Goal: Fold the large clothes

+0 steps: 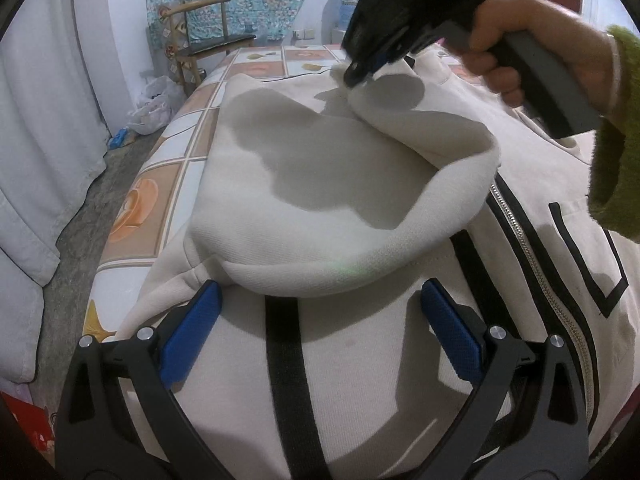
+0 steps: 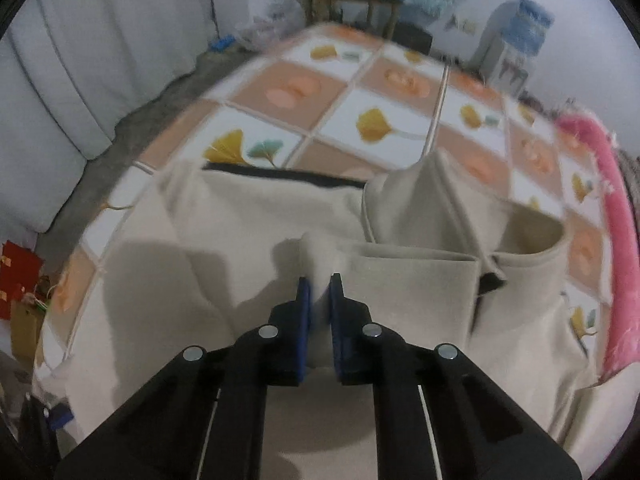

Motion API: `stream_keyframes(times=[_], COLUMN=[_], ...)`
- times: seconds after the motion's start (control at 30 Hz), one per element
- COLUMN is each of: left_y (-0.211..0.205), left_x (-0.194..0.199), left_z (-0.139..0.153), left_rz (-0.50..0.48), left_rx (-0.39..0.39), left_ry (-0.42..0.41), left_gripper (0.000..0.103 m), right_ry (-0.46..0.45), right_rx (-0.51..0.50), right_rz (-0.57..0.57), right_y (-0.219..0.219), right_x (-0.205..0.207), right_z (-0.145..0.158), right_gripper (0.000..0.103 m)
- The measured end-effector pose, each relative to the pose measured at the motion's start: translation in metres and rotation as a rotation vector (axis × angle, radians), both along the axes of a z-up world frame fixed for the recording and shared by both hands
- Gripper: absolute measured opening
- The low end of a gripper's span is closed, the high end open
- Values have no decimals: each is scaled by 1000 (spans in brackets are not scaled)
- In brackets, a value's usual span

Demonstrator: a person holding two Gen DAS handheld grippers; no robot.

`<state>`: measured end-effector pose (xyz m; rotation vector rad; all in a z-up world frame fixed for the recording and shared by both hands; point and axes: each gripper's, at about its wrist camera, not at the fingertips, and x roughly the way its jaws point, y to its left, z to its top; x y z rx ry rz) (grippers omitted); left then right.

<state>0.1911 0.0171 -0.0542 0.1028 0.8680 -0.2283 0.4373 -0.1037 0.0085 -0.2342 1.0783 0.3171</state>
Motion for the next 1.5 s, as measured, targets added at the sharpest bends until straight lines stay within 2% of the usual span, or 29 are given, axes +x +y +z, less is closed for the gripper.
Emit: stream_keyframes(times=[0.13, 0.23, 0.3, 0.4, 0.47, 0.53, 0.63, 0.67, 0.73, 0.8, 0.83, 0.93, 1.07, 1.13, 1.2, 1.3, 1.4, 1.5], left_y=[0, 8, 13, 12, 9, 5, -1, -3, -2, -1, -1, 2, 0, 0, -1, -1, -2, -2], left_x=[0, -4, -16, -30, -31, -25, -9, -2, 3, 8, 9, 11, 10, 8, 8, 7, 6, 7], left_z=[1, 11, 29, 49, 56, 54, 43, 36, 25, 15, 12, 2, 0, 0, -1, 0, 0, 0], left_rz=[-3, 15, -8, -51, -66, -64, -29, -13, 12, 29, 36, 58, 61, 62, 63, 61, 60, 59], left_rx=[-3, -59, -135, -182, -213, -220, -164, -146, -116, -99, -95, -85, -56, -46, -36, -30, -29, -28], left_ry=[4, -1, -60, -129, -137, -120, -85, -67, -35, -2, 12, 49, 40, 37, 33, 32, 33, 33], left_gripper=[96, 96, 96, 96, 96, 96, 96, 96, 96, 96, 96, 96, 96, 96, 96, 96, 96, 96], right_ry=[-72, -149, -203, -225, -218, -167, -41, -6, 81, 128, 143, 162, 211, 225, 250, 293, 323, 325], right_rx=[152, 264, 319, 387, 409, 452, 541, 568, 645, 730, 758, 806, 931, 1015, 1084, 1128, 1113, 1072], right_rz=[-7, -13, -17, -41, -70, -121, -220, -255, -331, -376, -393, -422, -455, -470, -488, -519, -549, -554], right_y=[-26, -59, -86, -128, -149, -175, -211, -220, -241, -256, -262, -272, -283, -287, -290, -289, -285, -280], right_x=[-31, -71, -105, -154, -175, -199, -222, -228, -239, -248, -253, -259, -262, -268, -274, -281, -283, -282], right_z=[43, 80, 100, 106, 99, 80, 39, 27, 1, -14, -19, -23, -30, -36, -45, -63, -74, -73], right_gripper=[9, 9, 10, 10, 10, 12, 15, 18, 30, 35, 40, 45, 48, 55, 57, 58, 58, 58])
